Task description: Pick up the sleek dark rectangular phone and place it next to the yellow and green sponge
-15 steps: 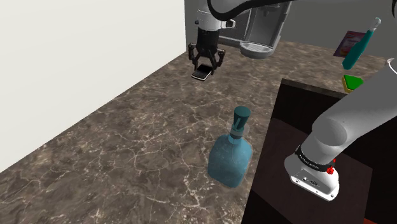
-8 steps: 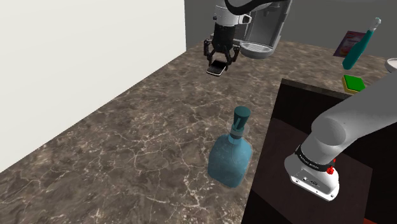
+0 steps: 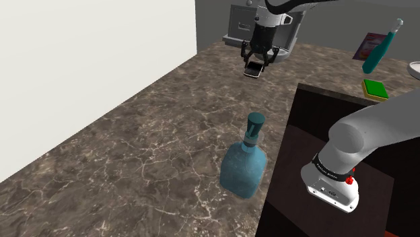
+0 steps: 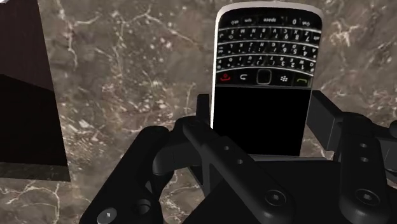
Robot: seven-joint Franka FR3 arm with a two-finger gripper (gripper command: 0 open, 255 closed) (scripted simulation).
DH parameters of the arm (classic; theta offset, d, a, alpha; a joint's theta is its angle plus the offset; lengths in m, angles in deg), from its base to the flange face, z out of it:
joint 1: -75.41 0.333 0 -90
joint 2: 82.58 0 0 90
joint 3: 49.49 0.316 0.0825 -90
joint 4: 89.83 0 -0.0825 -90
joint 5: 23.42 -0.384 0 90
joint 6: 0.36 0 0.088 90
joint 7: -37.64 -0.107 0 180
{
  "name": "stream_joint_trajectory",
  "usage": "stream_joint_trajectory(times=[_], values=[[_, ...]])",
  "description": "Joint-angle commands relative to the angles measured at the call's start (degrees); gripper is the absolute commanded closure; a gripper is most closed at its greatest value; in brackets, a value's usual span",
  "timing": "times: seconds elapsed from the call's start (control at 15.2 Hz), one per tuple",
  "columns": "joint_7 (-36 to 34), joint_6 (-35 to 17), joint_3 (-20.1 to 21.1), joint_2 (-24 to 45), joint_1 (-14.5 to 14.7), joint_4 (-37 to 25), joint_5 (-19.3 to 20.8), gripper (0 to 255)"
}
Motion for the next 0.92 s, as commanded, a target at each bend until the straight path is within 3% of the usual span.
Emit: stream_joint_trajectory(times=[0.0, 0.86], values=[[2.87, 0.89, -2.30, -1.63, -0.78, 1.08, 0.65, 255], [21.00, 3.01, -17.19, -5.83, -7.49, 4.81, 7.86, 255]])
